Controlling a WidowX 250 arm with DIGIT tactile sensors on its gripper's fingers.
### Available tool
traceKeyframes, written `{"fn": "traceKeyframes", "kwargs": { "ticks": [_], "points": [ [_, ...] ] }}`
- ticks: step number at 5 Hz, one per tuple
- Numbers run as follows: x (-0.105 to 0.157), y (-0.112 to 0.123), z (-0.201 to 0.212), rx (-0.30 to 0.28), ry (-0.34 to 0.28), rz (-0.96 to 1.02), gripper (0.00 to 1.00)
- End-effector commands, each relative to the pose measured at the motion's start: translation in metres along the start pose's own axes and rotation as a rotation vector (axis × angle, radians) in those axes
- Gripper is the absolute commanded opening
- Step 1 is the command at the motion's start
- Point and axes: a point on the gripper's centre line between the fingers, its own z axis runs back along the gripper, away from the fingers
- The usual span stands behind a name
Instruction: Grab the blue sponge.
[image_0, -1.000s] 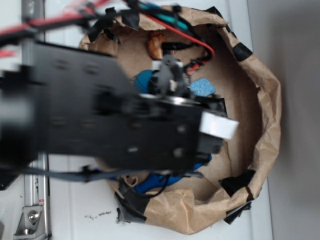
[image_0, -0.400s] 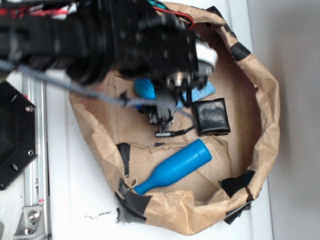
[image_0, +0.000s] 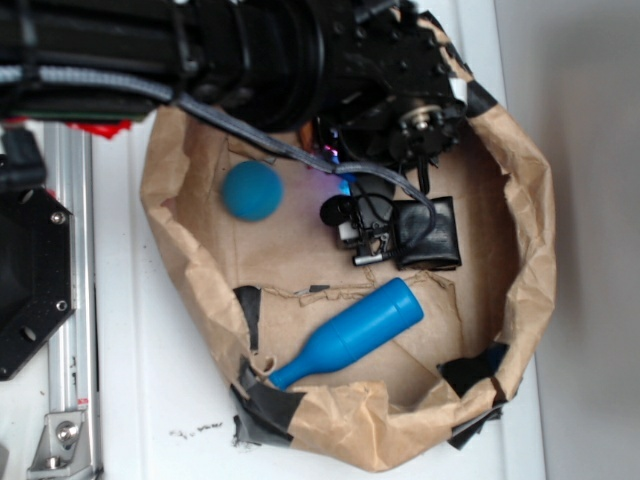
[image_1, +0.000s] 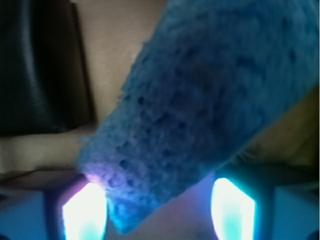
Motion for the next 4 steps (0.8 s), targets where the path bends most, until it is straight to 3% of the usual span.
{"fn": "traceKeyframes", "kwargs": {
  "ticks": [1, 2, 4],
  "points": [
    [-0.01, -0.008, 0.004, -0.021, -0.009, 0.009, 0.0],
    [-0.016, -0.007, 0.021, -0.005, -0.039, 0.022, 1.0],
    [-0.021, -0.002, 0.056, -0.045, -0.131, 0.048, 1.0]
  ]
}}
